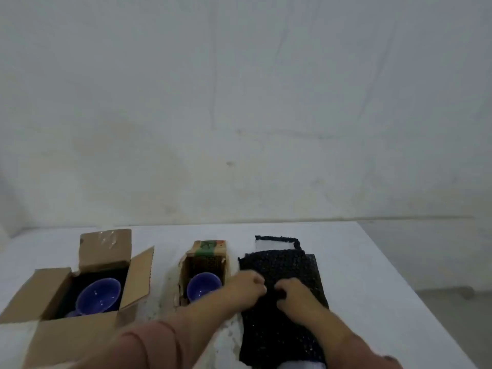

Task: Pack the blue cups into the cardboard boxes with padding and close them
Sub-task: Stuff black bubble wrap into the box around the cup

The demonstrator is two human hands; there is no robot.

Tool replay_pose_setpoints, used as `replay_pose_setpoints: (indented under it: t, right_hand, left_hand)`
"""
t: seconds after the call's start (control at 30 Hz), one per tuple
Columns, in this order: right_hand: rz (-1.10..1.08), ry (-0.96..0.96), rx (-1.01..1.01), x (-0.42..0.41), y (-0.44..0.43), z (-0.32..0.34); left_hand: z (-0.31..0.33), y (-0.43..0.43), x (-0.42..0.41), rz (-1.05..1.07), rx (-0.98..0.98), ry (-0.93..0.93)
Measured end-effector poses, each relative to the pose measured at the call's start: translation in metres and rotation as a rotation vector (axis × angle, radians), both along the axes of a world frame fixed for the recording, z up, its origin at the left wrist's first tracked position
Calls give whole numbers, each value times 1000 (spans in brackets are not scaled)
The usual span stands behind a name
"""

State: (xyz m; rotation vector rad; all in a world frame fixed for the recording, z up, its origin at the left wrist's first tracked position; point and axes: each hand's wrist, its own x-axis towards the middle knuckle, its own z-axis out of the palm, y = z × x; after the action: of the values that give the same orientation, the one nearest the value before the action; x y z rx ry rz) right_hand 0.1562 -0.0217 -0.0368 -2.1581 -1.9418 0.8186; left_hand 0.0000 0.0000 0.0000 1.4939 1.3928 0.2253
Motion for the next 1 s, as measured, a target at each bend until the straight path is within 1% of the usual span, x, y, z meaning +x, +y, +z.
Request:
replay_pose_setpoints:
  t: [0.1, 0.17, 0.2, 0.27, 0.37, 0.43, 0.53, 0.6, 0.67, 0.77, 0.83, 0.87, 0.93, 1.0]
  right_hand:
    - [24, -28, -103, 3, -9, -23]
    - [41, -58, -129, 3, -14, -34]
    - [49, -75, -126, 3, -15, -39]
    - [48, -90, -97, 4, -16, -44]
    - [38, -77, -81, 5, -16, -50]
    - [38, -82, -76, 6, -16, -51]
    - [25, -65, -77, 8, -14, -51]
    - [4, 0, -61, 11, -14, -51]
    - [-90, 126, 13, 19, -13, -48]
    - [-336, 266, 145, 38, -9, -39]
    - [-448, 326, 122, 50, -5, -35]
    - [-466, 345, 79, 55, -3, -35]
    - [-435, 349, -13, 56, -3, -34]
    - [-424, 354, -25, 55, -4, -36]
  left_hand:
    - [-37, -6, 13, 160, -207, -87]
    - [-51, -8, 17, 323, -328, -133]
    - [-54, -9, 19, 409, -354, -155]
    - [-62, -4, 21, 525, -335, -184]
    - [-66, 1, 27, 581, -246, -239]
    - [-62, 3, 30, 555, -177, -236]
    - [-55, 3, 31, 470, -96, -135]
    - [-52, 2, 33, 437, -59, -145]
    - [-42, 1, 36, 415, -28, -185]
    - [-22, 4, 37, 329, 75, -209]
    - [-8, 6, 36, 270, 128, -196]
    - [-4, 7, 35, 260, 131, -195]
    - [3, 7, 34, 274, 127, -185]
    - [11, 6, 31, 286, 103, -230]
